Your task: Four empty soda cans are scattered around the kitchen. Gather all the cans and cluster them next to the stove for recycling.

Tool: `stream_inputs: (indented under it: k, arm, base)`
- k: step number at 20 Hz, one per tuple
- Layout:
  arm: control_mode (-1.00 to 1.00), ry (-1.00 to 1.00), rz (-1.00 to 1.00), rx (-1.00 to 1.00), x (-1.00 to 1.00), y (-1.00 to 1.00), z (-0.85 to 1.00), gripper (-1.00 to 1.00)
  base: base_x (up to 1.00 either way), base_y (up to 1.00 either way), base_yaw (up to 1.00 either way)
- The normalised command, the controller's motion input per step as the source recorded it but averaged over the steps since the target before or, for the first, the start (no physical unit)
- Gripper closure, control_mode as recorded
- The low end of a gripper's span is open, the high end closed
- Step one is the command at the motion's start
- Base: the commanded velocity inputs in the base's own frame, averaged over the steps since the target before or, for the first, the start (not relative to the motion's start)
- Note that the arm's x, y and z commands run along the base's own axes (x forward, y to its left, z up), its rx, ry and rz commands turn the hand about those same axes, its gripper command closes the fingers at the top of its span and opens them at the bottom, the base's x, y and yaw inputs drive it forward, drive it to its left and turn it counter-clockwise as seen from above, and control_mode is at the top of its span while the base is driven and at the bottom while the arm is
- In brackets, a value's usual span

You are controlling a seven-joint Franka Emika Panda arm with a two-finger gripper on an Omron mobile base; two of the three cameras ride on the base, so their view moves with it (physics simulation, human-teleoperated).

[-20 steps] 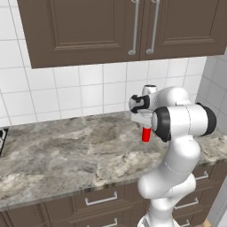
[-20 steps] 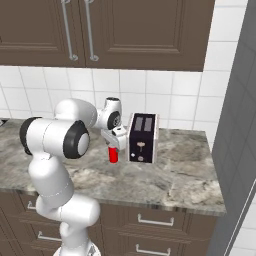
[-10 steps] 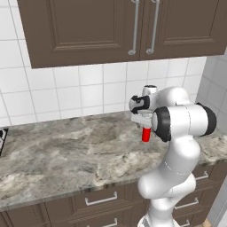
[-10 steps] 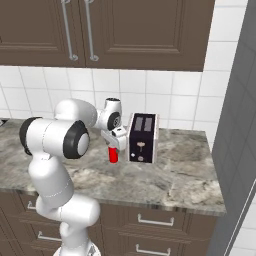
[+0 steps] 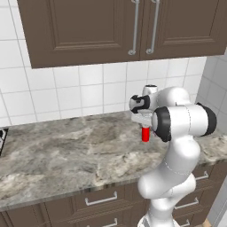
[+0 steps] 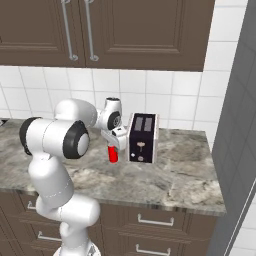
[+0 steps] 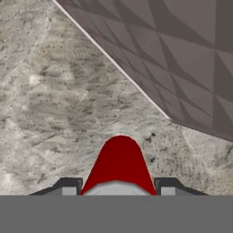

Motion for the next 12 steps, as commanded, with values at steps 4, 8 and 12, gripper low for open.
stream_inputs:
  k: [4,8,12]
  arm:
    - [-1.0,-0.01,0.0,0.0,-0.66,0.0,0.0,1.0]
    - [-1.0,-0.04,0.0,0.04,-1.0,0.0,0.05,1.0]
    - [-1.0,-0.12,0.04,0.04,-1.0,0.0,0.17,1.0]
  base:
    - [0.0,0.0,0.0]
    - [0.0,0.0,0.0]
    - [0.0,0.0,0.0]
